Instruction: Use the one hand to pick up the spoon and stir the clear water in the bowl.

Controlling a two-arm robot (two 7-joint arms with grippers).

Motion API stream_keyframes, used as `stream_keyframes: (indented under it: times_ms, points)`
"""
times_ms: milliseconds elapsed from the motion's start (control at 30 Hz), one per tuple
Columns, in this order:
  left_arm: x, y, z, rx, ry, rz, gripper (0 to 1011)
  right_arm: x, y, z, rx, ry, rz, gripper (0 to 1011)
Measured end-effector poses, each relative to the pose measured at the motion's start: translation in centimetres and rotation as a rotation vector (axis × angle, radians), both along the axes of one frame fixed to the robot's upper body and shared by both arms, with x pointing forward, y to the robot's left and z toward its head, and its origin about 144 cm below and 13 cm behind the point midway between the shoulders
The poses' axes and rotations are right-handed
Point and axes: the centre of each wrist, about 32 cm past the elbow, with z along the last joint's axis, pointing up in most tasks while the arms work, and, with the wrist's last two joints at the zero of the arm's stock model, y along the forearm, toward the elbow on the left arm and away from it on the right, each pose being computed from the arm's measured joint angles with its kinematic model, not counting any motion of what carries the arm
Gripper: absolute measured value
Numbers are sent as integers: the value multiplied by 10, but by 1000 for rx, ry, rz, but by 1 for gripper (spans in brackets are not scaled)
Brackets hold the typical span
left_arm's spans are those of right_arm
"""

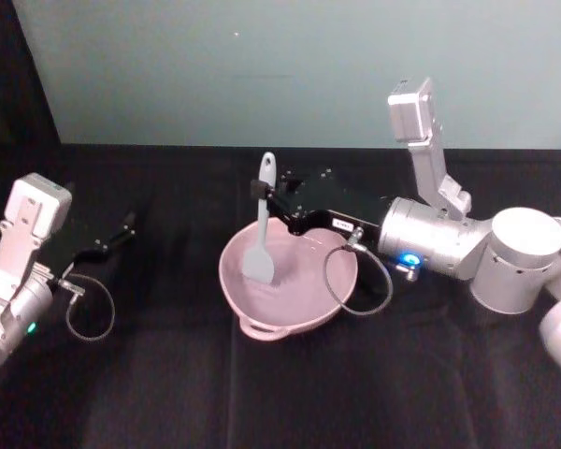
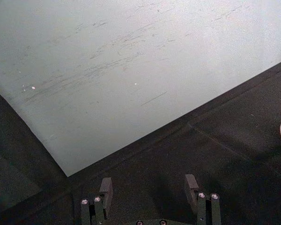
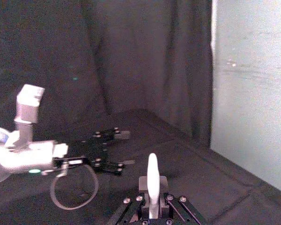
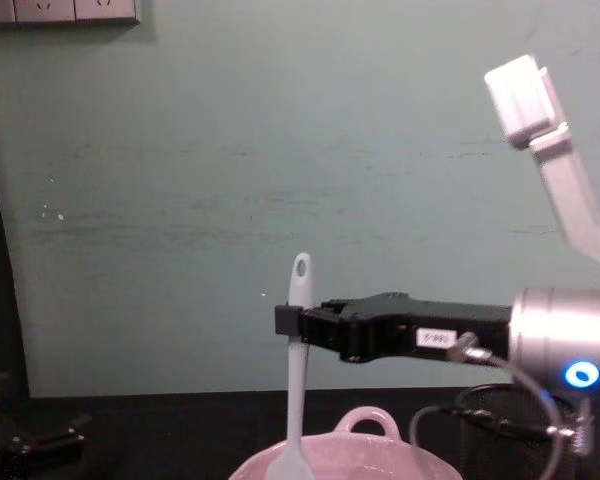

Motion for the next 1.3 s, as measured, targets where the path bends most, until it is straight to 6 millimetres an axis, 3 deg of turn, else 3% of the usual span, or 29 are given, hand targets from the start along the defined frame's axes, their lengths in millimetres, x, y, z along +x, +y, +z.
stream_keyframes:
  times_ms: [233,467,700,833,1033,1300]
  points:
    - [0,0,0,0,0,0,1011,5,10,-16,-5,-77,-106,120]
    - [0,0,0,0,0,0,1011,5,-4,-20,-28,-149,-198,119]
    - [0,0,0,0,0,0,1011,-19,-26,-16,-59,-179,-186,120]
    - [0,0,0,0,0,0,1011,-35,-29,-16,-49,-142,-143,120]
    - [0,0,0,0,0,0,1011,-49,-19,-22,-3,-64,-80,119]
    - [0,0,0,0,0,0,1011,-47,8,-29,71,-8,-38,120]
